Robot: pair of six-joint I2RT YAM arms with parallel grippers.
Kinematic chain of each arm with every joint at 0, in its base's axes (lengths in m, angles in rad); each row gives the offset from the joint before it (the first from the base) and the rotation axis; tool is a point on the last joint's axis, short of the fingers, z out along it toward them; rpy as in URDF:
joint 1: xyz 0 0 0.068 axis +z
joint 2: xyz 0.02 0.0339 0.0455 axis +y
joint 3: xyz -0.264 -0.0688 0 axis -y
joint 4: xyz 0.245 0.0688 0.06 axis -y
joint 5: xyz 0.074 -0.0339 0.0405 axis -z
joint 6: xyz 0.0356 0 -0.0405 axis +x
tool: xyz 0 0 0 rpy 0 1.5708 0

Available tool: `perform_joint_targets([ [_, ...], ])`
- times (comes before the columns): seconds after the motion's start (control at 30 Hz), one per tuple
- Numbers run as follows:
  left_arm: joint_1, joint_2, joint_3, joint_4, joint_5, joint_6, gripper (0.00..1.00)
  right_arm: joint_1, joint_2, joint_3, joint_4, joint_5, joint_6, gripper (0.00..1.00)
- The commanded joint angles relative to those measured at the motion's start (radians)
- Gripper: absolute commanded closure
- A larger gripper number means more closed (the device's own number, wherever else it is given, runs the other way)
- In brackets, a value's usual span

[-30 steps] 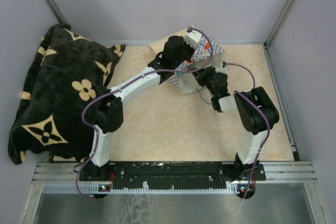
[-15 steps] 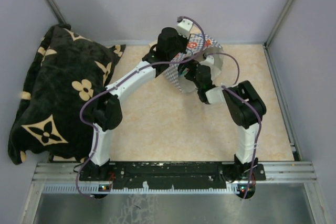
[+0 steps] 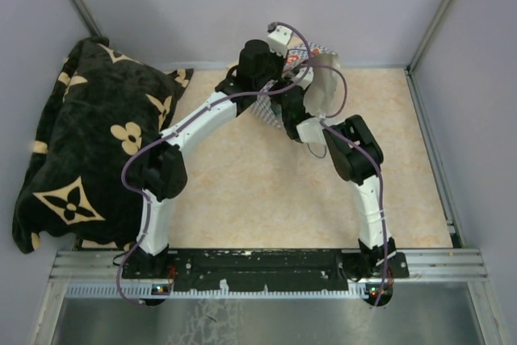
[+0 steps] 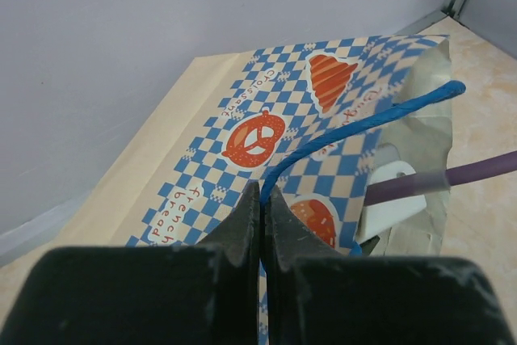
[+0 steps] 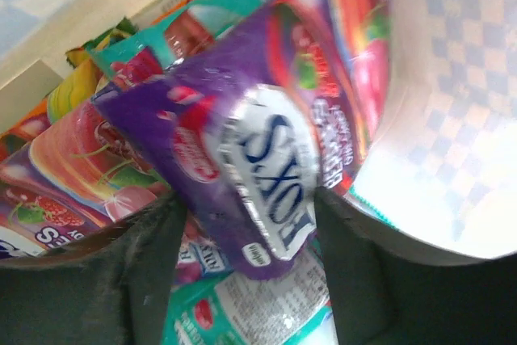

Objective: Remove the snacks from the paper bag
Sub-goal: Take out the snack from the paper bag.

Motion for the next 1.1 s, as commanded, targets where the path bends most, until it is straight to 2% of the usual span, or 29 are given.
perform_joint_targets([
  [0.0,0.010,-0.034,-0.024,-0.011,0.008,0.010,1.00,0.004,0.032,0.120,-0.049,0.111,-0.119,0.47],
  [0.13,0.018,-0.044,-0.036,-0.009,0.007,0.001,1.00,-0.015,0.008,0.069,-0.053,0.144,-0.071,0.82],
  [0.17,0.021,-0.045,-0.035,-0.010,0.007,-0.002,1.00,-0.025,-0.010,0.045,-0.054,0.134,-0.049,0.95],
  [0.2,0.023,-0.045,-0.035,-0.010,0.007,-0.005,1.00,-0.031,-0.029,0.021,-0.053,0.122,-0.027,1.00],
  [0.33,0.025,-0.050,-0.039,-0.012,0.005,-0.005,1.00,-0.037,-0.136,-0.140,0.008,0.068,-0.001,1.00],
  [0.43,0.025,-0.055,-0.052,-0.004,0.002,0.000,1.00,-0.037,-0.251,-0.269,0.047,-0.041,0.012,1.00],
  [0.6,0.024,-0.055,-0.076,0.014,-0.014,0.005,1.00,-0.046,-0.483,-0.478,-0.037,-0.217,0.162,1.00],
  [0.7,0.025,-0.065,-0.080,0.014,-0.017,0.013,1.00,-0.049,-0.643,-0.581,-0.084,-0.290,0.181,1.00],
  [0.87,0.024,-0.114,-0.127,0.026,-0.014,0.068,1.00,-0.061,-0.973,-0.705,-0.363,-0.327,0.086,1.00],
  [0.97,0.025,-0.151,-0.157,0.024,0.006,0.099,1.00,-0.060,-1.144,-0.711,-0.604,-0.344,-0.009,1.00],
  [1.07,0.025,-0.172,-0.178,-0.002,0.051,0.132,1.00,-0.059,-1.248,-0.677,-0.844,-0.370,-0.057,1.00],
])
